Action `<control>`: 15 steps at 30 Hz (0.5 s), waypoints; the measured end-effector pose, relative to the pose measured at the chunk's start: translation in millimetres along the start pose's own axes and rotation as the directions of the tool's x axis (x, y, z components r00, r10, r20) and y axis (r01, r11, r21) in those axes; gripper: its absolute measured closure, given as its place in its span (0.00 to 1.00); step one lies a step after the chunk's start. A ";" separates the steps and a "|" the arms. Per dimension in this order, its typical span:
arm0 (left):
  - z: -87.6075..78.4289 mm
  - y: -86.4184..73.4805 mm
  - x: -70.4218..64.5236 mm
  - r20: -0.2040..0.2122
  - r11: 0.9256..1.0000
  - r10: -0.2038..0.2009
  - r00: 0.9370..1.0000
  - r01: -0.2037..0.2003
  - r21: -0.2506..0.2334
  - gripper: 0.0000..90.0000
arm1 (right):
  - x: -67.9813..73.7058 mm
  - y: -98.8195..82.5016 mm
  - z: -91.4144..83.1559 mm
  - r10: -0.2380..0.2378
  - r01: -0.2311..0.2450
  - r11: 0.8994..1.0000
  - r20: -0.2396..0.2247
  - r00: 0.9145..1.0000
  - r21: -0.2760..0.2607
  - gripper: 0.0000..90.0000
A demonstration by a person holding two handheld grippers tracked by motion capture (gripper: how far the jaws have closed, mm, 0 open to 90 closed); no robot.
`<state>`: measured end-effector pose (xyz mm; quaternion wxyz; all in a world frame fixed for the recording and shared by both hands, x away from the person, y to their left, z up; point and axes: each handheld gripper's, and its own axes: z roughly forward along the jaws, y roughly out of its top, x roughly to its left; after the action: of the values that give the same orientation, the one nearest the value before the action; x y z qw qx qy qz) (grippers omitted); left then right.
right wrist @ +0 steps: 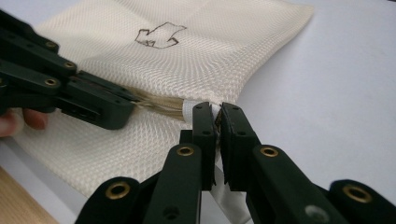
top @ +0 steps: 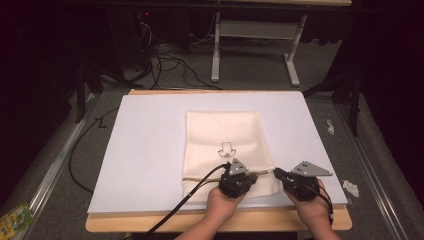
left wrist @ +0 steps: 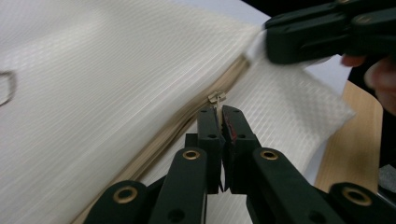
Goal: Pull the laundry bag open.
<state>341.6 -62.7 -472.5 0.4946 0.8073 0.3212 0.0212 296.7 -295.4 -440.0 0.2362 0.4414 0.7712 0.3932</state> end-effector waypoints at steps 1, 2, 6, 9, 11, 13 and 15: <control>-2.5 -1.9 4.0 -0.004 1.000 -0.017 1.000 0.017 0.001 0.97 | -3.7 -0.7 -1.0 0.012 -0.012 1.000 0.002 1.000 -0.004 0.96; -6.6 -4.4 9.1 -0.013 1.000 -0.021 1.000 0.021 0.007 0.97 | -5.6 -1.7 -1.4 0.021 -0.021 1.000 0.003 1.000 -0.008 0.96; -17.7 -10.4 17.5 -0.034 1.000 -0.020 0.999 0.020 0.020 0.97 | -8.4 -4.5 -1.4 0.025 -0.025 1.000 0.000 1.000 -0.006 0.96; -27.7 -14.0 23.6 -0.044 0.999 -0.026 0.999 0.027 0.027 0.97 | -8.2 -4.6 -1.1 0.020 -0.020 1.000 0.003 1.000 -0.006 0.96; -33.6 -15.4 26.5 -0.050 0.999 -0.023 0.998 0.025 0.031 0.97 | -8.3 -4.6 -1.0 0.018 -0.018 1.000 0.002 1.000 -0.006 0.96; -41.6 -17.2 30.5 -0.059 0.999 -0.016 0.998 0.018 0.039 0.97 | -8.8 -4.8 -1.2 0.020 -0.020 1.000 0.006 1.000 -0.008 0.96; -49.2 -19.2 35.6 -0.069 0.999 -0.017 0.998 0.020 0.049 0.97 | -9.5 -4.9 -1.3 0.022 -0.022 1.000 0.010 1.000 -0.009 0.96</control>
<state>342.9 1.0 -473.2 0.4632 0.8152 0.3458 0.0360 298.2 -305.6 -443.1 0.2379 0.4507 0.7634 0.3969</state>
